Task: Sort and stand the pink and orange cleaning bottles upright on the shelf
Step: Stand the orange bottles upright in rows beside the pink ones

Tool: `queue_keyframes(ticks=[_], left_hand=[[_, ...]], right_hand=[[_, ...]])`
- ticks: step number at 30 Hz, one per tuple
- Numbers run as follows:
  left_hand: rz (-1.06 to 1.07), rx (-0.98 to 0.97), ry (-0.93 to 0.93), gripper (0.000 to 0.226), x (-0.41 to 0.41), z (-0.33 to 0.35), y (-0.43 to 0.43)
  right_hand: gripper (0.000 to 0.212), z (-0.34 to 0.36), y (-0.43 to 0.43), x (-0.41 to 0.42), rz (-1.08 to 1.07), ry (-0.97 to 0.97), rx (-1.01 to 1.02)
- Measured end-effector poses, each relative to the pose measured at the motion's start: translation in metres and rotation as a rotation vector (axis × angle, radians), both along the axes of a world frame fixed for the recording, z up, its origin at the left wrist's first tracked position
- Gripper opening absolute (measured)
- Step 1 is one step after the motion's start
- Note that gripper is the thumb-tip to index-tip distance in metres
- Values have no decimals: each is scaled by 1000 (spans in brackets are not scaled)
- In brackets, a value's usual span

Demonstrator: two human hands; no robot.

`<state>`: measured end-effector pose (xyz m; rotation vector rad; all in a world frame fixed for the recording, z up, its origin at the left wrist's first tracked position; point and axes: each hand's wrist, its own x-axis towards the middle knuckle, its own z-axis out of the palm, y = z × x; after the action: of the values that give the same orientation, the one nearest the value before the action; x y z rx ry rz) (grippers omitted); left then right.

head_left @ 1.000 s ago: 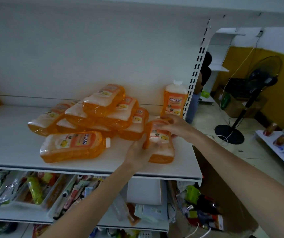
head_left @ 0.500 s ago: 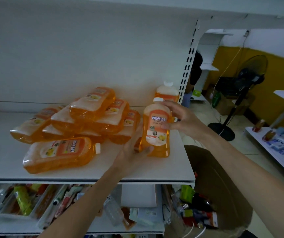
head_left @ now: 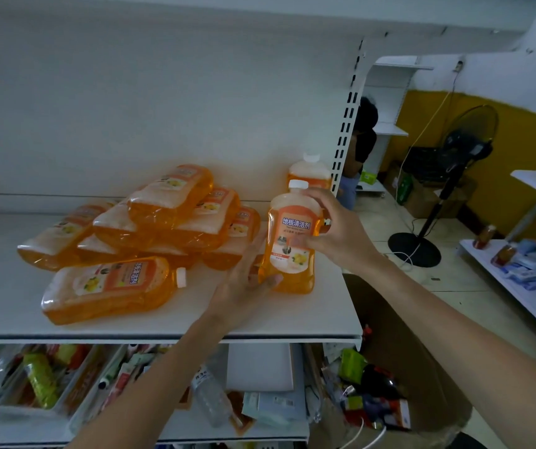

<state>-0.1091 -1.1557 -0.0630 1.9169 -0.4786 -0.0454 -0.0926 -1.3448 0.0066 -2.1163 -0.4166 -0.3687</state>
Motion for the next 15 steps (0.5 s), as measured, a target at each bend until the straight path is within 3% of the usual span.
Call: queue_keyframes(ticks=[4,8,15], left_hand=[[-20,117,-21,74,-1,1,-1],[-23,379,-113,83,0,1,-1],[-55,701,-191,74,7,-5,-5]], right_hand=[[66,-1,-4,-1,2,-30,0],[66,0,-13,4,-6,-56,-19],[62,-15,-27,17,-77,-150,-83]])
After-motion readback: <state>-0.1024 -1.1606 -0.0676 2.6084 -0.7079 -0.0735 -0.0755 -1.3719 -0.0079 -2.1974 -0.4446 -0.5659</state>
